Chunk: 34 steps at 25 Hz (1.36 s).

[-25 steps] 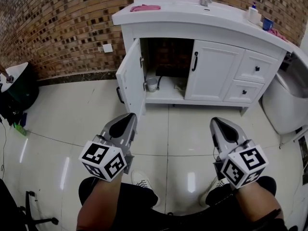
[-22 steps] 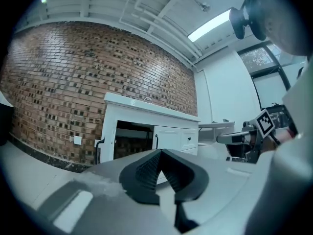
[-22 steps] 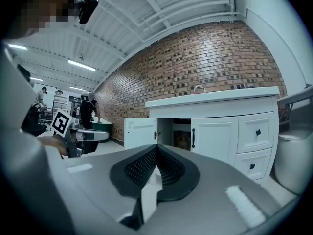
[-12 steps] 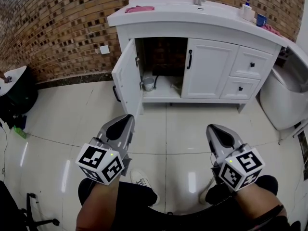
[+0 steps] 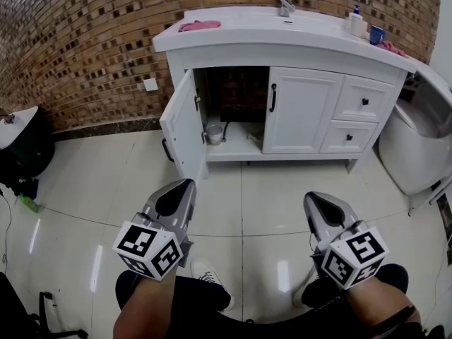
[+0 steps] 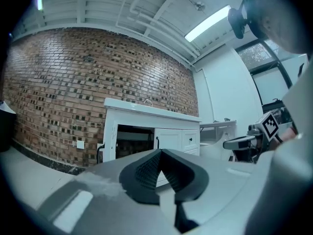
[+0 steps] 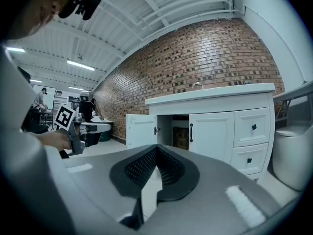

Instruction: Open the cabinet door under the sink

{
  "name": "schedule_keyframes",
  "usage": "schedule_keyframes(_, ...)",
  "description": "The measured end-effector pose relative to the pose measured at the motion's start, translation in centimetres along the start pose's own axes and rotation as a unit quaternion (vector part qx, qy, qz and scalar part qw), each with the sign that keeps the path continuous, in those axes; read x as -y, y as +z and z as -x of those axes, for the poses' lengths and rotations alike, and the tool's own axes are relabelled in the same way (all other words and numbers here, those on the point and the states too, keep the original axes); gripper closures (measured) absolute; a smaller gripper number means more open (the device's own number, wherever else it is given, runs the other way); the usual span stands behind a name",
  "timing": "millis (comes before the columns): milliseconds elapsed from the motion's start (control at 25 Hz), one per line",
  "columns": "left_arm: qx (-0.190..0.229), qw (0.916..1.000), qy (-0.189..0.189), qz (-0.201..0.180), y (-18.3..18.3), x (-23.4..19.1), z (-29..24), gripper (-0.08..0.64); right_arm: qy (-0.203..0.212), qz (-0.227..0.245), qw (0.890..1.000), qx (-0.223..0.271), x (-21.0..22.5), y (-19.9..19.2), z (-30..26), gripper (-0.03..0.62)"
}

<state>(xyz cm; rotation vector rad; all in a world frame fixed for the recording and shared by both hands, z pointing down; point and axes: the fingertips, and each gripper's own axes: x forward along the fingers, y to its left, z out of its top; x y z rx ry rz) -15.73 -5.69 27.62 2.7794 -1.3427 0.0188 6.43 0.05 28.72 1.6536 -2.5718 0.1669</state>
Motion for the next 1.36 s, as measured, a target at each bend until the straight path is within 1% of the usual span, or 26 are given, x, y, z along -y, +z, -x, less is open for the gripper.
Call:
schedule_keyframes(160, 0.002, 1.0000, -0.002, 0.000, -0.1, 0.2, 0.1, 0.555, -0.008, -0.001, 1.000, -0.001, 0.5, 0.2, 0.4, 0.584)
schedule_keyframes(360, 0.006, 1.0000, 0.006, 0.003, 0.1, -0.2, 0.5, 0.555, 0.004, 0.003, 1.000, -0.004, -0.1, 0.0, -0.2, 0.584)
schedule_keyframes(600, 0.010, 0.9999, 0.006, 0.010, 0.5, -0.1, 0.9, 0.555, 0.006, 0.008, 1.000, -0.007, -0.4, 0.1, -0.4, 0.584)
schedule_keyframes(960, 0.008, 0.9999, 0.013, 0.008, 0.3, -0.3, 1.2, 0.555, 0.003, 0.007, 1.000, -0.009, -0.5, 0.0, -0.2, 0.584)
schedule_keyframes(1360, 0.009, 0.9998, 0.019, 0.008, 0.6, -0.3, 1.2, 0.555, 0.014, 0.006, 1.000, -0.010, -0.9, 0.3, -0.6, 0.586)
